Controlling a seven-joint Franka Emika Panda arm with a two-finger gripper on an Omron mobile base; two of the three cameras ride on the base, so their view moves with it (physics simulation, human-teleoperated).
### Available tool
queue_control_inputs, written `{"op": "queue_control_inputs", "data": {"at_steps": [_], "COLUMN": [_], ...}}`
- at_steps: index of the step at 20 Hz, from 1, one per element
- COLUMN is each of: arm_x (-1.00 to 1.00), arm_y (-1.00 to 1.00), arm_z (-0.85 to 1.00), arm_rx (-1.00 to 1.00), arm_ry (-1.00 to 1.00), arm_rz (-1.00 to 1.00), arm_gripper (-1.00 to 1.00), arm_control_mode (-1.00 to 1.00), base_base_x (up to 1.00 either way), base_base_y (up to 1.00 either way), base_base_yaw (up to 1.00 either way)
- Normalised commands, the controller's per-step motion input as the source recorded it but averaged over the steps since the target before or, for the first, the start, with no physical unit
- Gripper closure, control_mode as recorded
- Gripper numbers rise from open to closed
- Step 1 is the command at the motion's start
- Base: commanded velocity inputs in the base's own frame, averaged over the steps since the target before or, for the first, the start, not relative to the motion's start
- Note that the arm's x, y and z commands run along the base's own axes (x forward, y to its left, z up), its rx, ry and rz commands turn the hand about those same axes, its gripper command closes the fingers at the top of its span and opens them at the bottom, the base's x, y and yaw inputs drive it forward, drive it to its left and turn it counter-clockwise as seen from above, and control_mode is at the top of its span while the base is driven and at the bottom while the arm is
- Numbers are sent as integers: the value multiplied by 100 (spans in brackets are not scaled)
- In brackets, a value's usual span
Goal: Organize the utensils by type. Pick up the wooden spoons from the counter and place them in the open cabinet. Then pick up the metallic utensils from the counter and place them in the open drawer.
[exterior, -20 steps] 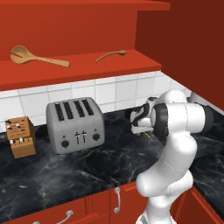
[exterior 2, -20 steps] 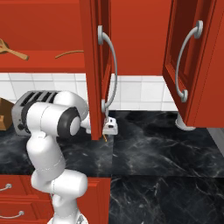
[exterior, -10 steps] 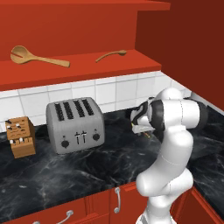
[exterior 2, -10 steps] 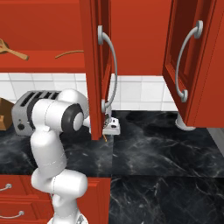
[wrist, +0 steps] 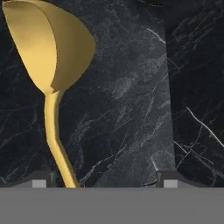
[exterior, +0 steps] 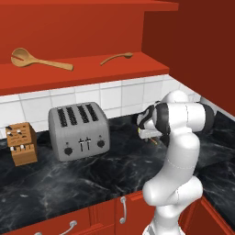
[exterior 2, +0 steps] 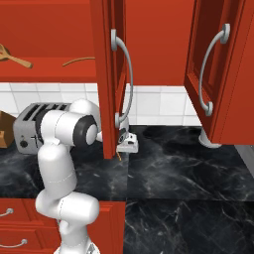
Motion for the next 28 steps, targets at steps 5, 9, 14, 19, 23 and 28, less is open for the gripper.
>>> {"op": "queue_control_inputs", "data": {"at_steps": [5,9,14,19,23,28], "arm_x": [4,0,0,0,0,-9], "arm_y": [0,0,0,0,10,19], "arm_z": [-28,-10,0,0,-1,15], "arm_rx": [0,0,0,0,0,0], "arm_ry": [0,0,0,0,0,0], "arm_rz": [0,0,0,0,0,4], "arm_gripper": [100,100,100,100,100,100], "arm_control_mode": [-100,-100,-100,-100,-100,-100], "base_base_x": [0,0,0,0,0,0], "base_base_y": [0,0,0,0,0,0], "base_base_yaw": [0,0,0,0,0,0]}}
